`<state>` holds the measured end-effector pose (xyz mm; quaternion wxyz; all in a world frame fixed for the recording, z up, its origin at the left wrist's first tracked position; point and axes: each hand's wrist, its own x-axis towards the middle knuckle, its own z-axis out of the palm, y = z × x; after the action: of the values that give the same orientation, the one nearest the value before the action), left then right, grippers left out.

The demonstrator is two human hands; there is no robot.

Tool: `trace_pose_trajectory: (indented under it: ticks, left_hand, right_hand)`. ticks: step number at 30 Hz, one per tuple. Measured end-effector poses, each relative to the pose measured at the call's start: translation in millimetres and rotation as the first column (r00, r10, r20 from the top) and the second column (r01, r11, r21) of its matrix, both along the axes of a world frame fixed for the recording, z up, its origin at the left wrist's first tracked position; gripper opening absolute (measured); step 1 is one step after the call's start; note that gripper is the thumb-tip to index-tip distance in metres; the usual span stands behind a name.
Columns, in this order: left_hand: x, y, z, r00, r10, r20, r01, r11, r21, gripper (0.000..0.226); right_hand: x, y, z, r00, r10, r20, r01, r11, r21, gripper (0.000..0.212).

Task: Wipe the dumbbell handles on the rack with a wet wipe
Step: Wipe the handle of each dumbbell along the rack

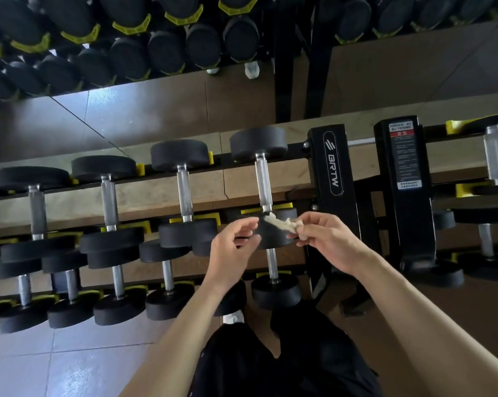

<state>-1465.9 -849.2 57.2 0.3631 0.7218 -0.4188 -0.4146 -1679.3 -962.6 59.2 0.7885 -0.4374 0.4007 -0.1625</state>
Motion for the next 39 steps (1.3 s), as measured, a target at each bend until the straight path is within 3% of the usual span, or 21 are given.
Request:
trace_pose_trajectory:
  ticks: [4,8,11,14,18,21,23,29,34,39]
  left_hand:
    - [-14.0,32.4,5.8,0.997,-0.017,-0.076,0.012,0.998,-0.066,0.041]
    - [-10.3,76.1,-18.7,0.998,-0.033,-0.062,0.027,0.996,-0.090,0.019]
    - [-7.5,116.2,-59.7,0.998,-0.002,-0.069,0.003,1.000,0.020,0.009]
    - [-12.2,153.6,-102.2,0.998,0.041,-0.056,-0.031,0.986,0.165,0.017]
    - [-22.8,182.6,-149.5,0.946,0.230,-0.228,-0.155,0.940,0.304,0.019]
    - [-31.5,188.4,-183.7,0.900,0.336,-0.276,-0.244,0.915,0.320,0.028]
    - [-37.6,184.1,-205.4,0.892,0.360,-0.272,-0.273,0.911,0.308,0.020]
    - [-51.5,162.6,-283.8,0.921,0.325,-0.215,-0.255,0.920,0.298,0.005]
    - [-63.0,138.2,-337.1,0.892,0.390,-0.229,-0.317,0.900,0.298,0.011]
    - [-61.4,102.7,-369.1,0.902,0.323,-0.287,-0.257,0.935,0.247,0.009]
  right_hand:
    - [11.0,45.5,11.8,0.998,-0.009,0.054,0.009,1.000,0.006,0.015]
    - [21.0,95.8,-4.0,0.996,-0.054,-0.072,0.051,0.997,-0.054,0.005]
    - [28.3,138.5,-40.8,0.954,-0.063,-0.292,0.018,0.988,-0.154,0.009]
    - [35.7,178.2,-88.7,0.891,-0.033,-0.454,-0.058,0.981,-0.184,0.014]
    - [44.8,212.7,-143.0,0.836,-0.028,-0.549,-0.101,0.974,-0.203,0.013]
    - [47.9,222.7,-181.1,0.811,-0.036,-0.583,-0.113,0.969,-0.218,0.012]
    - [46.8,222.0,-208.6,0.798,-0.048,-0.600,-0.114,0.967,-0.228,0.012]
    - [34.6,204.0,-286.4,0.804,-0.051,-0.593,-0.146,0.949,-0.281,0.011]
    - [23.6,186.1,-331.6,0.835,-0.077,-0.545,-0.120,0.941,-0.316,0.021]
    - [20.4,155.2,-369.5,0.798,-0.148,-0.584,-0.161,0.882,-0.443,0.013]
